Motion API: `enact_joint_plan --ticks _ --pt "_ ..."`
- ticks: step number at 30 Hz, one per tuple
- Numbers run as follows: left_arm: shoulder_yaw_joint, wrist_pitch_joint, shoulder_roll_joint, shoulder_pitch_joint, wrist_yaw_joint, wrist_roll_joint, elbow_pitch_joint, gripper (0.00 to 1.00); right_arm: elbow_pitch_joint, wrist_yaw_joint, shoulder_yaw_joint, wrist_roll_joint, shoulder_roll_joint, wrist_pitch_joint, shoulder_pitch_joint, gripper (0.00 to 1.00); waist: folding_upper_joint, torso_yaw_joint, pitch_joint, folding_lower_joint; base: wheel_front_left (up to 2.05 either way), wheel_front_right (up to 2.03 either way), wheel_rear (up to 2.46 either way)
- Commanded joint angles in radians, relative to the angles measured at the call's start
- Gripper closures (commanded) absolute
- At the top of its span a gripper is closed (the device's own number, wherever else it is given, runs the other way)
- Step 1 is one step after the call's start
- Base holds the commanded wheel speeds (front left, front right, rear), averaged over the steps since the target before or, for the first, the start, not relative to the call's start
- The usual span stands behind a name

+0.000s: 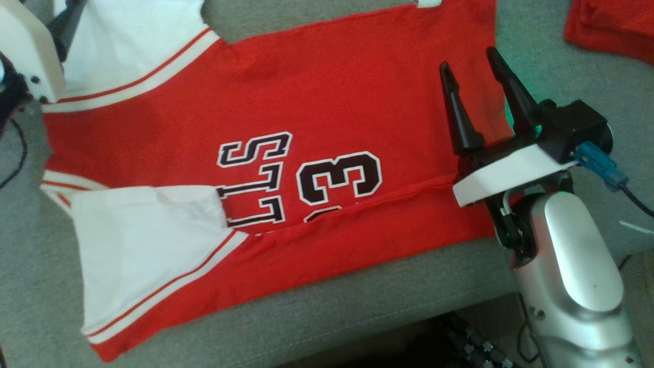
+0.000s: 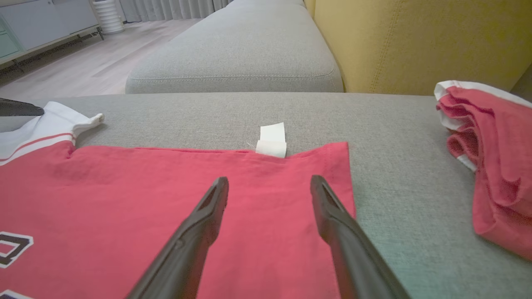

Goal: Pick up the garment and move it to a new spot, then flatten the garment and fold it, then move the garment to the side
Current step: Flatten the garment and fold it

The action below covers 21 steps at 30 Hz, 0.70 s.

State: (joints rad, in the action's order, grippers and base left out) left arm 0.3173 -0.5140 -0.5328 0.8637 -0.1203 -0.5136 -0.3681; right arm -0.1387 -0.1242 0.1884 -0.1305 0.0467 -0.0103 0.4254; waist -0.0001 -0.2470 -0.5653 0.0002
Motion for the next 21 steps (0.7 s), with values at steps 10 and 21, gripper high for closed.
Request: enact_joint_plan --ticks 10,21 --pt "-0.015 -0.029 -0.078 0.103 -0.004 -0.021 -0.035 0.58 0.03 -0.007 0.047 0.006 0.004 -0.01 0.053 0.0 0.0001 -0.047 -0.039 -0.0002 0.0 0.0 0.0" --pt "0.059 -0.009 -0.073 0.122 -0.009 -0.063 0.029 1.0 -0.062 -0.007 0.039 0.098 0.091 0.207 0.224 0.0 0.0001 0.001 0.001 -0.0002 0.0 0.0 0.0"
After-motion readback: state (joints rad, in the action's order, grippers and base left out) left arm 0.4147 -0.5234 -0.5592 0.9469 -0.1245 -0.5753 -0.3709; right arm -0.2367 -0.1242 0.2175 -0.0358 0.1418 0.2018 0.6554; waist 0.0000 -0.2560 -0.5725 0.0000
